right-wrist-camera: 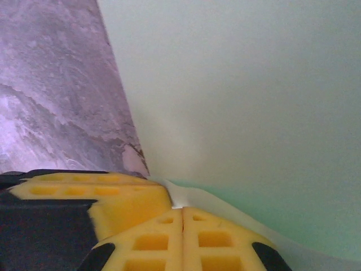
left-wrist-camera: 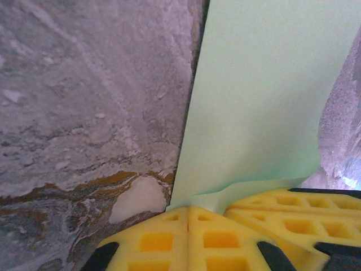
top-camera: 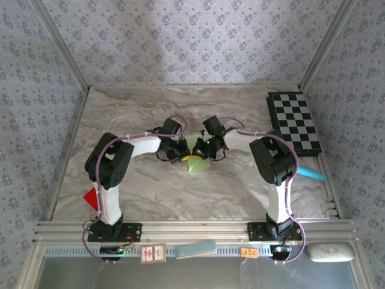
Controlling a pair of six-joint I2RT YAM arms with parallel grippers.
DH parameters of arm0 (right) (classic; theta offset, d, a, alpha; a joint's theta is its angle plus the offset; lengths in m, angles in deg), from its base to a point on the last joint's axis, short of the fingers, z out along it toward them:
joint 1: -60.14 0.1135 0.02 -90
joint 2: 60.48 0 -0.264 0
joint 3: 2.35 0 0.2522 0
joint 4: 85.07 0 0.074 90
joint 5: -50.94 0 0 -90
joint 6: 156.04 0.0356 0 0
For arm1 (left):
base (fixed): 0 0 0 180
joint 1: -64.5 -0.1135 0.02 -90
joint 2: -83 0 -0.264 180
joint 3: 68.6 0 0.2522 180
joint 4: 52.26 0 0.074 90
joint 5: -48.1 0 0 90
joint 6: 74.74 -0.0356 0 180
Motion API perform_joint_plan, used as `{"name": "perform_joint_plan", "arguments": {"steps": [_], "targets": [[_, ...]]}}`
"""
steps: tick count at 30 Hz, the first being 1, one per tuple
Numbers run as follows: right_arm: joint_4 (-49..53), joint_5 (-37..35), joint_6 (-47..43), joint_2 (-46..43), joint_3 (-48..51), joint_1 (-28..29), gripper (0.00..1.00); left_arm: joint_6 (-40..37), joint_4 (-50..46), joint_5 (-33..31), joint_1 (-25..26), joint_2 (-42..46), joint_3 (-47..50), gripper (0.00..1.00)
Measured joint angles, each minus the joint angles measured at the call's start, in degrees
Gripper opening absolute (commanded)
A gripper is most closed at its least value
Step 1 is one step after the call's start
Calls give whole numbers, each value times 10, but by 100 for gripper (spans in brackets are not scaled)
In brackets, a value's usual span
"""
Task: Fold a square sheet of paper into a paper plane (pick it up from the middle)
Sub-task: Fold the triangle a second time at the center of the table.
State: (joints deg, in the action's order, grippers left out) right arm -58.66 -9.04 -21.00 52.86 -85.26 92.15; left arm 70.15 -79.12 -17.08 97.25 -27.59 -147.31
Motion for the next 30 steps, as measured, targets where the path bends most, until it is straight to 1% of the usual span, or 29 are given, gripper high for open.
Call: {"name": "perform_joint_plan", "arguments": {"steps": [8, 21, 23, 27, 30], "targets": [[-4, -11, -28, -35, 8, -4, 7, -9, -11, -1, 0, -2, -7, 0], [13, -47, -42, -33, 47, -17, 7, -15, -24, -2, 1, -2, -14, 0], [13, -48, -42, -33, 48, -17, 7, -15, -24, -2, 1, -2, -15, 2], [13, -49, -42, -33, 48, -18, 7, -15, -22, 0, 2, 2, -17, 11], [12, -50, -42, -33, 49, -18, 7, -13, -21, 2, 6, 18, -17, 15]]}}
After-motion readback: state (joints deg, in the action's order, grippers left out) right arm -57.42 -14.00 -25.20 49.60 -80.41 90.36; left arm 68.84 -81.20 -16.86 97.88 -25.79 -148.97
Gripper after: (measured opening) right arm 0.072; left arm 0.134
